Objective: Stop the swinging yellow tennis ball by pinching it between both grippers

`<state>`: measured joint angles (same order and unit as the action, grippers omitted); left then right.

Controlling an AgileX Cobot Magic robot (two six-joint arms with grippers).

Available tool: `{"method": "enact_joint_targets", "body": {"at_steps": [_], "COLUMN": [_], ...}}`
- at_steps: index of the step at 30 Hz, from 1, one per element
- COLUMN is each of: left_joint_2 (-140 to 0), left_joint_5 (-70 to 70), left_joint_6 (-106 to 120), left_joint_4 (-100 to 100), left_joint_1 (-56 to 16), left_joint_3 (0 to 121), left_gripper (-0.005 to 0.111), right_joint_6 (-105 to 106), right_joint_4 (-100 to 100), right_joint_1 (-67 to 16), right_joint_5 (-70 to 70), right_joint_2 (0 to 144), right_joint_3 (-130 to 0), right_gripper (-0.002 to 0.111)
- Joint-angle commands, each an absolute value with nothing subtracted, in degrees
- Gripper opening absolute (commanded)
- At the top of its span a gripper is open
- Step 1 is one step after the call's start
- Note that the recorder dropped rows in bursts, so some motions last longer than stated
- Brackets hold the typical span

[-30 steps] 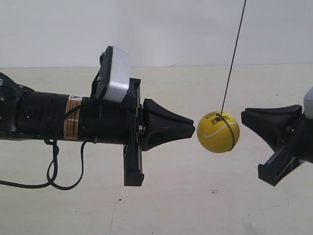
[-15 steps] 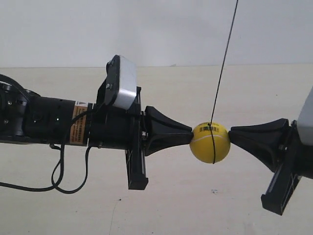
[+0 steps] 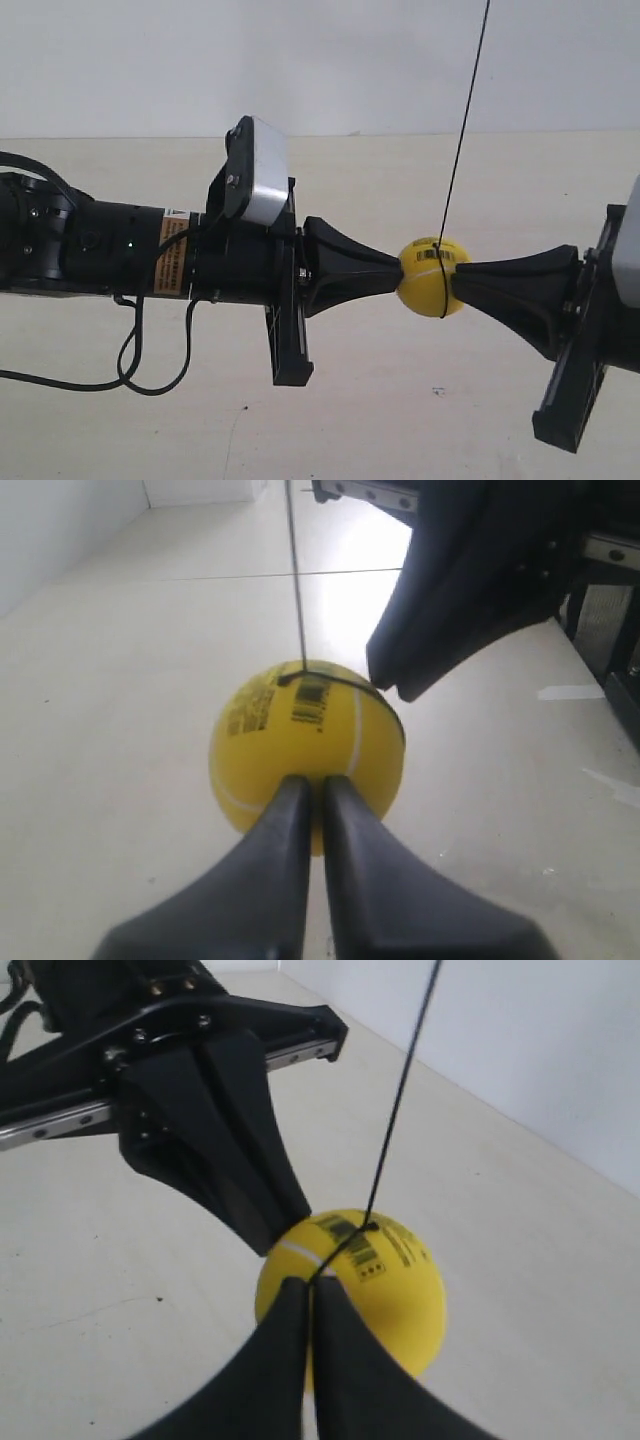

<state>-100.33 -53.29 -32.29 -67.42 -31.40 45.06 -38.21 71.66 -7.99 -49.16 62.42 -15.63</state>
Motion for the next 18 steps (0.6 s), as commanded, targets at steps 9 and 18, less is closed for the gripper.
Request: {"method": "enact_joint_targets", "body": {"at_steps": [9,18], "left_joint_2": [-94.5,-94.1], "left_joint_5": [-44.4,-41.5], "left_joint_6": [-33.0,-33.5], "left_joint_4": [-66.4,-66.6], "left_joint_1": [-31.8,-31.8], "left_joint_3": [45.4,45.4], "left_gripper": [0.005,0.005], "right_joint_6": [-37.9,-37.6], "right_joint_4": [63.4,60.3], "right_joint_1": [-8.0,-8.0], "right_joint_5": [-41.7,-38.4], "right_joint_2": [61.8,61.8], "right_joint_3": [-16.0,-16.0], "right_gripper": [0.000,0.000]}}
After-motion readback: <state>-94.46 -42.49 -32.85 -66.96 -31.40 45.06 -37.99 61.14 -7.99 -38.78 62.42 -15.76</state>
